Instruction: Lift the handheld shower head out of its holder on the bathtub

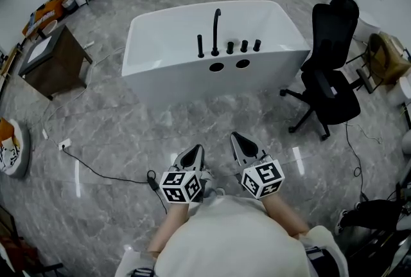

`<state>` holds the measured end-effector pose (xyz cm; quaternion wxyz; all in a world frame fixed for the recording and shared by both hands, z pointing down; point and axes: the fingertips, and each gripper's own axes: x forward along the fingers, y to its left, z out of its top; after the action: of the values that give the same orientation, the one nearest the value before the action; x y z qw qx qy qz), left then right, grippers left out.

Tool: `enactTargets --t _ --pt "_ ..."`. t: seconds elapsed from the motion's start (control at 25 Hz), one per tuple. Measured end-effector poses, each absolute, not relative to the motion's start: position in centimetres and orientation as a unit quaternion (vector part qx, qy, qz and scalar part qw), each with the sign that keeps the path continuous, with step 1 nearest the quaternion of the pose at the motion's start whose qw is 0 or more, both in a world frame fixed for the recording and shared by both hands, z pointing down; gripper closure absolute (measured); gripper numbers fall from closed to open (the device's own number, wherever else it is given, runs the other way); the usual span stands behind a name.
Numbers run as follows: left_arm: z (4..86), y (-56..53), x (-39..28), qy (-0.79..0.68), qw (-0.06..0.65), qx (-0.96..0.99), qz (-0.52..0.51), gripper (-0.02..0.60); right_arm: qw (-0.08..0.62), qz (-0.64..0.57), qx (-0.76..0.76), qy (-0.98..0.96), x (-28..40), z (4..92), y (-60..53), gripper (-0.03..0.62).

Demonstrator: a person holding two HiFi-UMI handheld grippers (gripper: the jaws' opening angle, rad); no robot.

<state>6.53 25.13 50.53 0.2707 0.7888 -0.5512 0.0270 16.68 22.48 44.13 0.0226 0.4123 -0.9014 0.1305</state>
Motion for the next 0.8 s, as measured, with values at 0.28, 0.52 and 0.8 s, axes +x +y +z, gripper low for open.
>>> enactTargets --t 0.28,0.52,0.8 --pt "50.8 22.5 5.7 -0.550 0.274 0.789 0.026 0.561 0.019 0.138 0.421 -0.896 16.4 44.6 19.8 0.576" --pt "51.1 18.6 4.7 -0.549 0.275 0.789 0.025 0.561 0.023 0.136 0.424 -0.895 15.6 44.6 16.0 0.575" --pt "50.6 13.3 3.0 -0.544 0.273 0.793 0.023 0.561 0.023 0.131 0.425 -0.895 13.5 43.8 10.5 0.574"
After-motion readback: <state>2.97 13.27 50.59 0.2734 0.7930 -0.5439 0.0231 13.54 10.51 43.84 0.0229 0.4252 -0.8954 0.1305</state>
